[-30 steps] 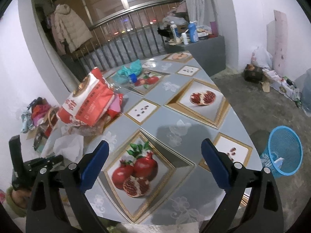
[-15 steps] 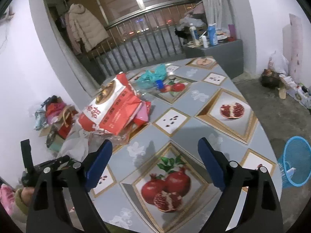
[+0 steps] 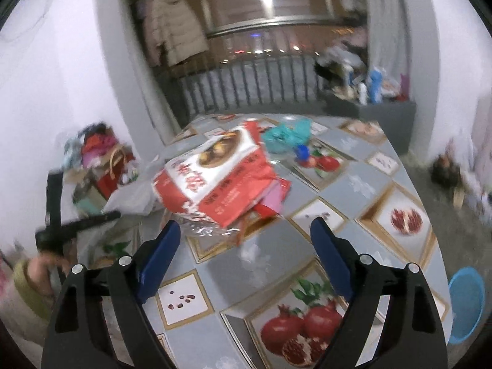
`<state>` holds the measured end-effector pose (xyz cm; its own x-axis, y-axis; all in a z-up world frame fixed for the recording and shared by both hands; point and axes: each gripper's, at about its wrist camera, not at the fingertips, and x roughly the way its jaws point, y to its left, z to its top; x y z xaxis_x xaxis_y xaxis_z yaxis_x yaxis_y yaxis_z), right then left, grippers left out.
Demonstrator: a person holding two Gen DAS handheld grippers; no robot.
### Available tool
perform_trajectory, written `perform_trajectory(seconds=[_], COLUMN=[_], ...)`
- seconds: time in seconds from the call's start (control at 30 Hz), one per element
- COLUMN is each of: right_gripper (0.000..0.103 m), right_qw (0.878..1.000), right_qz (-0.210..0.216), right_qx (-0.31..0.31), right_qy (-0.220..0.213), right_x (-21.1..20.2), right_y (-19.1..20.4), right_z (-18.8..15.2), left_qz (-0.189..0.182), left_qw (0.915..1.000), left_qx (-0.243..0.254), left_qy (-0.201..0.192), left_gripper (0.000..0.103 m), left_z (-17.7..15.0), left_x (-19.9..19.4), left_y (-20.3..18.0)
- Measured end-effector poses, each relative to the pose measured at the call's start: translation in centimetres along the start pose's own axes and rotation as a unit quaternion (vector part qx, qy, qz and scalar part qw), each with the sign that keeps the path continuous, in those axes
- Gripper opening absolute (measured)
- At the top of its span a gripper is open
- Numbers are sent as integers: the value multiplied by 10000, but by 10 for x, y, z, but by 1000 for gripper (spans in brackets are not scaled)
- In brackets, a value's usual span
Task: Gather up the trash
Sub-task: 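Grasp the red-and-white snack bag with the right tool while the left tool holds the tissue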
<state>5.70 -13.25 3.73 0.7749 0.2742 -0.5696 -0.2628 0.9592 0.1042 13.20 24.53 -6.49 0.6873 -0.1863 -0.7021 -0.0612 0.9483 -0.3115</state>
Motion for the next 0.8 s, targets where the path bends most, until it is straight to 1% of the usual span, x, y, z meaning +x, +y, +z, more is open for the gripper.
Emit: perform_trajectory(seconds=[0.03, 0.17, 0.3, 0.43, 0.67, 0.73, 0.8], right_gripper=[84, 84, 82, 81, 81, 81, 81], right_qw=[9996, 9955, 9863, 9691, 9434, 9346, 9218], right_qz=[-54, -218, -586, -1077, -1759, -1961, -2207], right_qx=[-258, -913, -1530, -2197, -2788, -2945, -3157], right_qy=[-47, -129, -186, -298, -370, -371, -444], right_x=[4, 20, 37, 55, 75, 81, 85], right_y=[12, 44, 71, 100, 127, 129, 135], right_z=[0, -2, -6, -10, -18, -20, -24], left_qz=[-14, -78, -91, -103, -114, -113, -97], left_qw=[10000, 10000, 9999, 9997, 9994, 9993, 9992], left_qx=[16, 28, 114, 209, 312, 335, 363], left_qy=[-9, 2, -28, -35, -75, -81, -100], left_gripper=[4, 4, 4, 4, 4, 4, 4], left_z=[3, 18, 30, 39, 49, 51, 52], left_x=[3, 17, 23, 29, 35, 35, 35], left_y=[-2, -5, -9, -15, -21, -23, -23])
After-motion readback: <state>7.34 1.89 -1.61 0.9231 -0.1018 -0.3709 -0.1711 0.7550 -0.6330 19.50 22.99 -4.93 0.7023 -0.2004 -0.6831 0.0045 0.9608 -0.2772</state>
